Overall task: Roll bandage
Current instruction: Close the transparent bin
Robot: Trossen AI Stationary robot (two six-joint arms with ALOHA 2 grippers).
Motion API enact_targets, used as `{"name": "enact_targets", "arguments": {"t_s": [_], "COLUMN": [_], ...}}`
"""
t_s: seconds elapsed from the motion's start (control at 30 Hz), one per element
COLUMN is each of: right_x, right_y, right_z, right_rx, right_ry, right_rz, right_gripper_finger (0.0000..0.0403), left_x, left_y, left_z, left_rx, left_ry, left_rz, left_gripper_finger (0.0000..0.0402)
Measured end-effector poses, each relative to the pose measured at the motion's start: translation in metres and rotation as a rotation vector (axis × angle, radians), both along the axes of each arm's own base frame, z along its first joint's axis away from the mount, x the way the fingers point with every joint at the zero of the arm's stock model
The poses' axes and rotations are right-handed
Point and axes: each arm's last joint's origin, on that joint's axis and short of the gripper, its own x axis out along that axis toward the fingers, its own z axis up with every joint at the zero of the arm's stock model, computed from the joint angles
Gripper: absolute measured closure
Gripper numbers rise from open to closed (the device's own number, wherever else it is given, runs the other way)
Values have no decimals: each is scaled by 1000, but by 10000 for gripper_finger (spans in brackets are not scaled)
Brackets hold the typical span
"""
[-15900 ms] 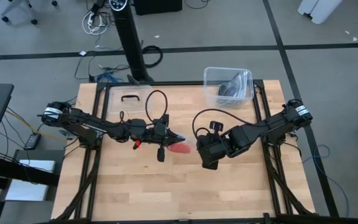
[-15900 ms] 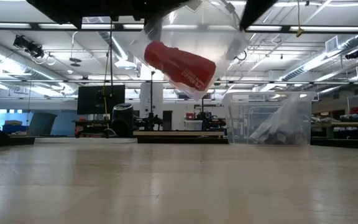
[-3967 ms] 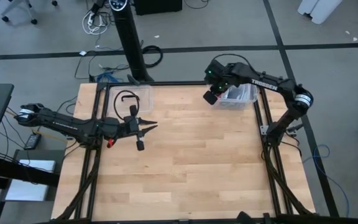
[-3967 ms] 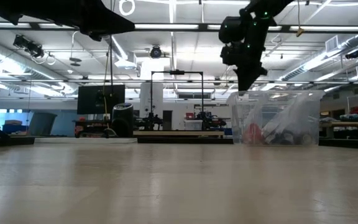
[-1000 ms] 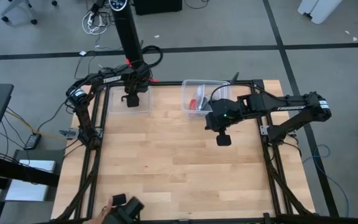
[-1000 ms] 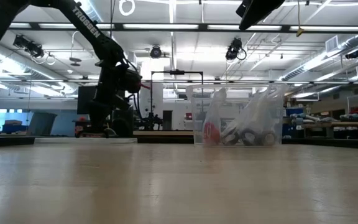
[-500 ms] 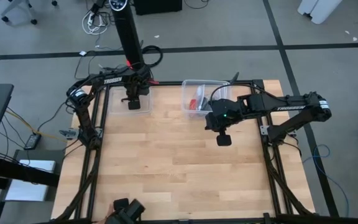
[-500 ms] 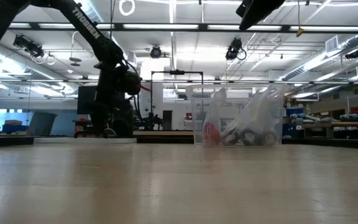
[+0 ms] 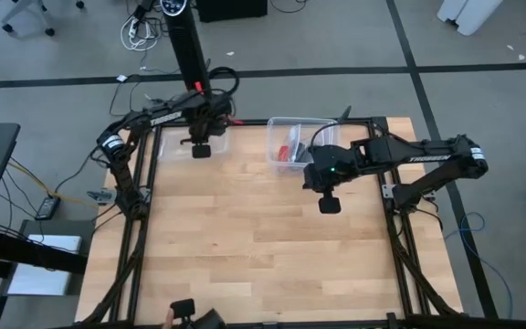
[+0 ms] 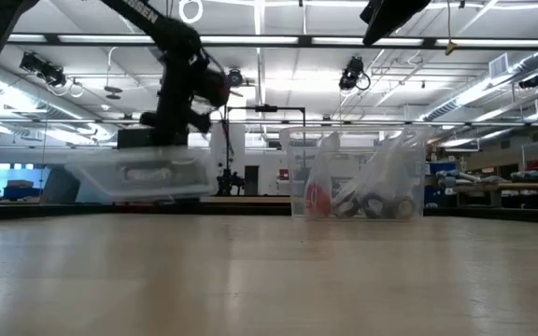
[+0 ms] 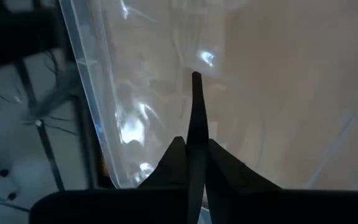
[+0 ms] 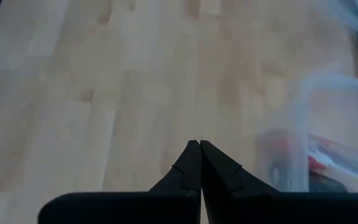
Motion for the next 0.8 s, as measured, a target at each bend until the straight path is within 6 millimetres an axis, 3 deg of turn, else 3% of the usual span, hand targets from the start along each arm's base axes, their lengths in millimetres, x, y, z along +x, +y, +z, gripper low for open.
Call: {"name": "enact_targets", "arguments": {"t_s": [0.3,0.4,0.57,0.8], "right_x": [-38,-58,-88,-91], "right_y": [-6,-10,-29,-65], "right_z": [22,28,19,-20], "right_rx": [-74,-120,-192,-200], "right_ry": [-53,-55,89,238], "right_rz": [-220,-373,-712,-878], "right_gripper_finger": [403,403,403,403], "left_x": [25,33,51,66], "left_y": [-33,-45,-66,-85], "left_z": [98,124,139,141], "left_rx": [183,229,212,218], "left_ry": [-255,-357,-495,-554], "left_rz": [-48,-49,-106,-180], "left_gripper_finger": [381,381,381,381]}}
